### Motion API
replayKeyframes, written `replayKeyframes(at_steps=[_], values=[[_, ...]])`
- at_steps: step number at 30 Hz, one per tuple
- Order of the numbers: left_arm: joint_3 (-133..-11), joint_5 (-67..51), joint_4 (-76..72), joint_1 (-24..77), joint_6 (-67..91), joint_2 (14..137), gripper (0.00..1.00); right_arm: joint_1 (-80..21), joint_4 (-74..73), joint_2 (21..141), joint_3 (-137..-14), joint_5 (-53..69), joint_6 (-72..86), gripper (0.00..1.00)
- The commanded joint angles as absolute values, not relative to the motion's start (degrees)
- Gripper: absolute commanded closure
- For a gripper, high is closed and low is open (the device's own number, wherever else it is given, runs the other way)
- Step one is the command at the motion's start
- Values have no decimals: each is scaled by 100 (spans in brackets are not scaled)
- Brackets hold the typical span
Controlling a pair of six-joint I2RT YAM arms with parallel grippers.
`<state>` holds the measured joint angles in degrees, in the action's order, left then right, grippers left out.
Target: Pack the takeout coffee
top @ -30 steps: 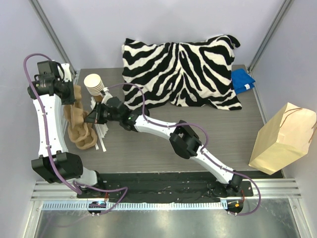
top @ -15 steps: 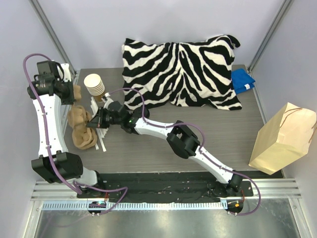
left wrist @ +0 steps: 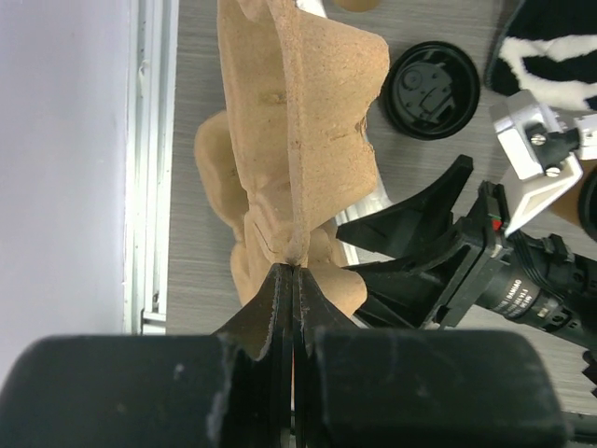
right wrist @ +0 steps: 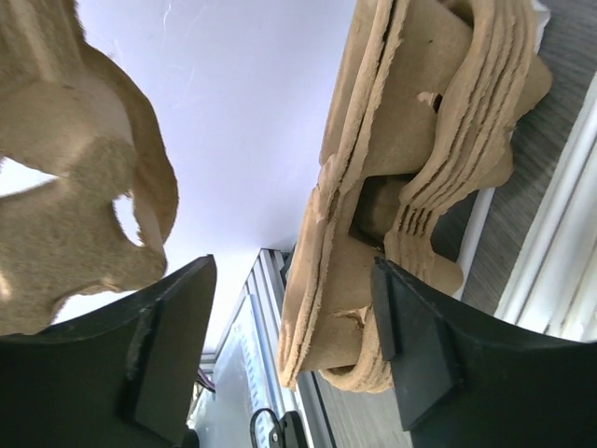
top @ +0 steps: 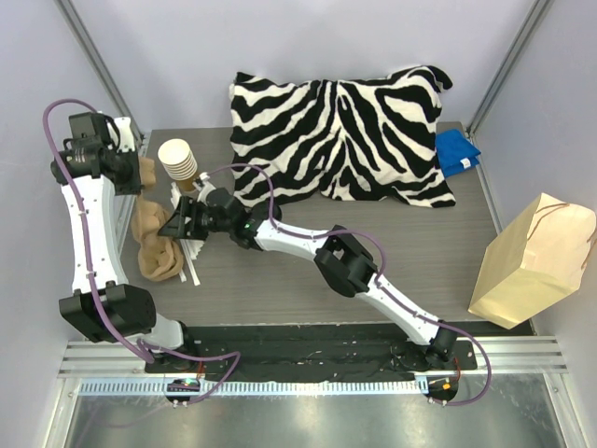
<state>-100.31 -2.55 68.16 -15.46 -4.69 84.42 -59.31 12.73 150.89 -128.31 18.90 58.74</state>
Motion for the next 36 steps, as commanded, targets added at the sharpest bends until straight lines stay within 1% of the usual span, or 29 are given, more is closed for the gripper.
replayKeyframes(at_steps=[1,6,10,11,12,14,16,17,18,20,21,22,23,24,26,27,29,30,33,36], values=[[-10511,-641,6838,-1582,-334,8446,100,-5845,1363,14363,-13105,2030,5564,22],[-10836,-1045,7066,-1538,-387,8534,100,-5608,1125,13747,-12640,2179,5397,17],[-10995,-1256,7075,-1415,-439,8456,100,-5371,932,13141,-12104,2425,5151,12],[-10986,-1344,7058,-1345,-483,8429,100,-5309,836,12870,-12050,2504,5089,11],[-10969,-1458,7084,-1310,-527,8394,100,-5195,722,12754,-12015,2574,5011,8],[-10951,-1581,7267,-1117,-833,8306,100,-5028,258,12369,-12015,2803,4624,6],[-10794,-1687,7400,-976,-1089,8140,100,-4765,36,12016,-11840,2987,4283,5],[-10689,-1801,7505,-906,-1403,8052,100,-4677,-182,11649,-11761,3049,4158,4],[-10400,-1810,7541,-827,-1537,7955,100,-4571,-298,11445,-11560,3093,4009,3],[-10022,-1610,7559,-389,-1844,7588,100,-4273,-579,10867,-11322,3111,3649,3],[-9550,-1434,7515,-161,-2046,7463,100,-4158,-667,10681,-11077,3094,3560,2],[-9275,-1241,7436,407,-2091,7288,100,-3888,-868,10487,-10952,3068,3525,1],[-8768,-935,7253,665,-2100,7008,100,-3746,-975,10172,-10838,3067,3498,1],[-8519,-871,7147,1086,-2092,6857,100,-3605,-1063,9986,-10585,3067,3472,1],[-7923,-826,6945,1431,-2083,6558,100,-3130,-1353,9678,-10320,3015,3297,1],[-7745,-817,6909,1772,-2074,6487,100,-2946,-1441,9346,-10057,2997,3218,1],[-7254,-686,6690,2160,-1970,6390,100,-2464,-1687,9046,-9819,2997,2981,0],[-7103,-512,6593,2597,-1803,6355,100,-2322,-1783,8800,-9652,2971,2875,0],[-6637,-124,6048,3424,-1381,6503,100,-1803,-2091,8465,-9353,2910,2533,0],[-6267,526,5310,3831,-897,6836,100,-1407,-2337,8096,-9203,2857,2313,0]])
